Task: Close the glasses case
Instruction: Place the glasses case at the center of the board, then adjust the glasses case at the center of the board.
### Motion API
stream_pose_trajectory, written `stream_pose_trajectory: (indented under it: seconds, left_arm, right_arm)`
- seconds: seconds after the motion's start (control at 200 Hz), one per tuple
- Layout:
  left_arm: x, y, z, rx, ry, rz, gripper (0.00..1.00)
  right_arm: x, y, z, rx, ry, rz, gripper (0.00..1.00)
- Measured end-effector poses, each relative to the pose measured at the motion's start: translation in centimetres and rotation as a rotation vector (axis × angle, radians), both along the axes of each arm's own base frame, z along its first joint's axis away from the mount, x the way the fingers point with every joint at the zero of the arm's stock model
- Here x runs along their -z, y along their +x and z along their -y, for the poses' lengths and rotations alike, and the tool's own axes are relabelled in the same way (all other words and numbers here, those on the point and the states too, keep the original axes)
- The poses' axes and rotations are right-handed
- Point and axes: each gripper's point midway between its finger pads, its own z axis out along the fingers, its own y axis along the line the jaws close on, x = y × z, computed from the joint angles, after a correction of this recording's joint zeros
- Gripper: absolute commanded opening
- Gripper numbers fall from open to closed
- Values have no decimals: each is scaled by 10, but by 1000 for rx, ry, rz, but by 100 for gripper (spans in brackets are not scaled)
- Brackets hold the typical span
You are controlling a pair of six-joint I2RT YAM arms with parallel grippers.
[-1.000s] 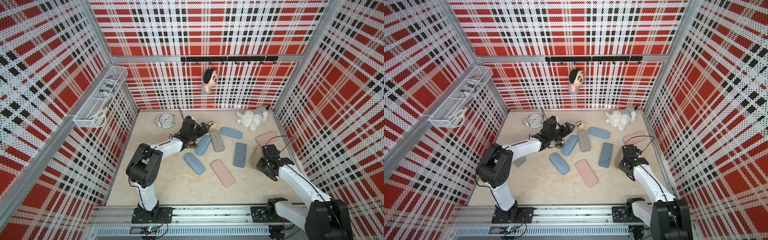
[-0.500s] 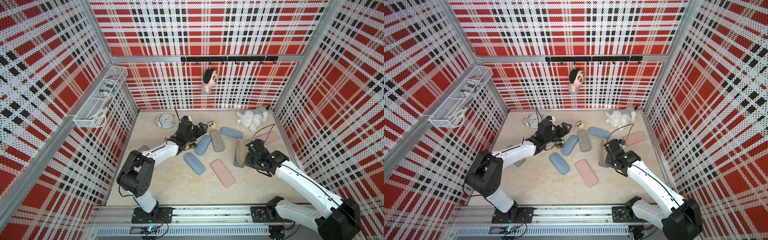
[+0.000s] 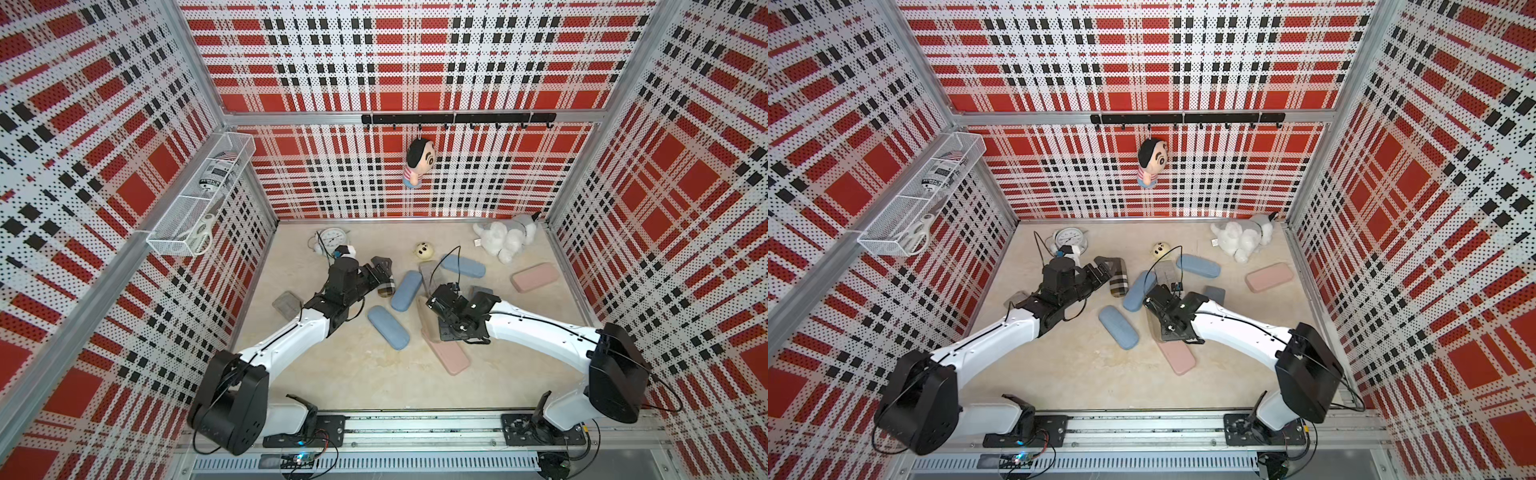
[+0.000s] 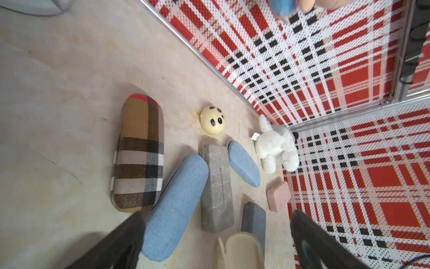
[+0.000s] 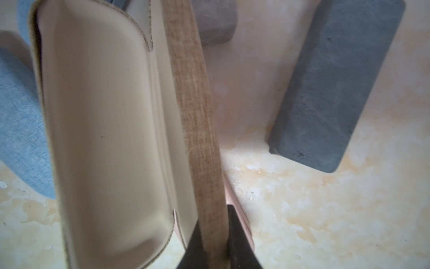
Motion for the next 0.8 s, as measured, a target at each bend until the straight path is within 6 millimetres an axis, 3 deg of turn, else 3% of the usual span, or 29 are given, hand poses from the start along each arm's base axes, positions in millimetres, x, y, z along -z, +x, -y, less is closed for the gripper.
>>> stream_pose_trajectory:
  seconds: [0.125,0.321,0.586,0.802]
  left_arm:
    - [-13,-12,-27,-56,-12,35,98]
    - [-13,-28,-55,-115,-9,34,98]
    - [-7,-45,-68,-136,-6,25,98]
    - [-2,-47,-70,-136,-2,9,98]
  right_arm:
    - [3,1,-21,-44,6,1,12]
    - [10,-3,-45,-91,11,-9,12]
    - [27,-9,-54,-105,-18,-40,12]
    - [33,-15,-60,-116,-23,-46,12]
